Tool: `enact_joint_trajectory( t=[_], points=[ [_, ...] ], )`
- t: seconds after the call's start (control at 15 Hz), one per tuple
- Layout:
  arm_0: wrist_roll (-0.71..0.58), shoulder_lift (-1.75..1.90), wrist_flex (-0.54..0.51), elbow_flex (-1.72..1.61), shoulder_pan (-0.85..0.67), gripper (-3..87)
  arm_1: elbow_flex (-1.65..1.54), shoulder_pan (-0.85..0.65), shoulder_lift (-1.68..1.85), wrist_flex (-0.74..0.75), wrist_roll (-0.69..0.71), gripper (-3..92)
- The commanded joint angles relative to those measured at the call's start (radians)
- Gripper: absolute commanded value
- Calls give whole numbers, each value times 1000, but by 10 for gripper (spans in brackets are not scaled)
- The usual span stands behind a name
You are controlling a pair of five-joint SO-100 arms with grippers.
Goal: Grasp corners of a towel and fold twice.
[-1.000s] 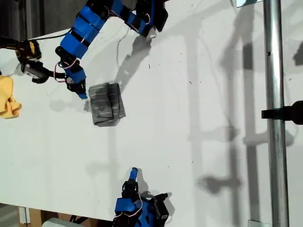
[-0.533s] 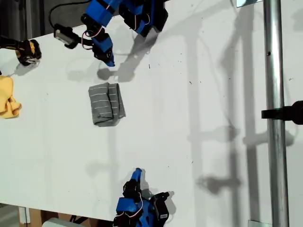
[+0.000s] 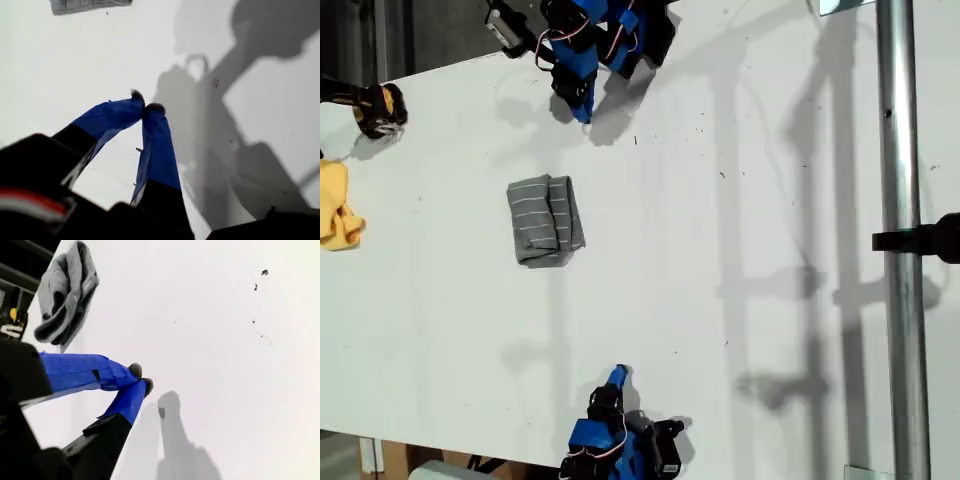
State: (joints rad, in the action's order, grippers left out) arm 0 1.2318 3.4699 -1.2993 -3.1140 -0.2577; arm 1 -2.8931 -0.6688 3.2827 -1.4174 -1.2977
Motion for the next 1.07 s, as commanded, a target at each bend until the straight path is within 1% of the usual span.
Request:
enact_joint_trajectory(
  t=[0.0,0.2,0.33,1.0],
  points=[
    [-249,5,2,-2,6,-12,49,66,12,-25,-15,29],
    [-244,5,2,-2,2,-12,49,152,12,-25,-15,29],
    [-244,5,2,-2,2,-12,49,179,12,-25,-15,29],
    [-244,5,2,-2,2,-12,49,189,12,-25,-15,29]
  ],
)
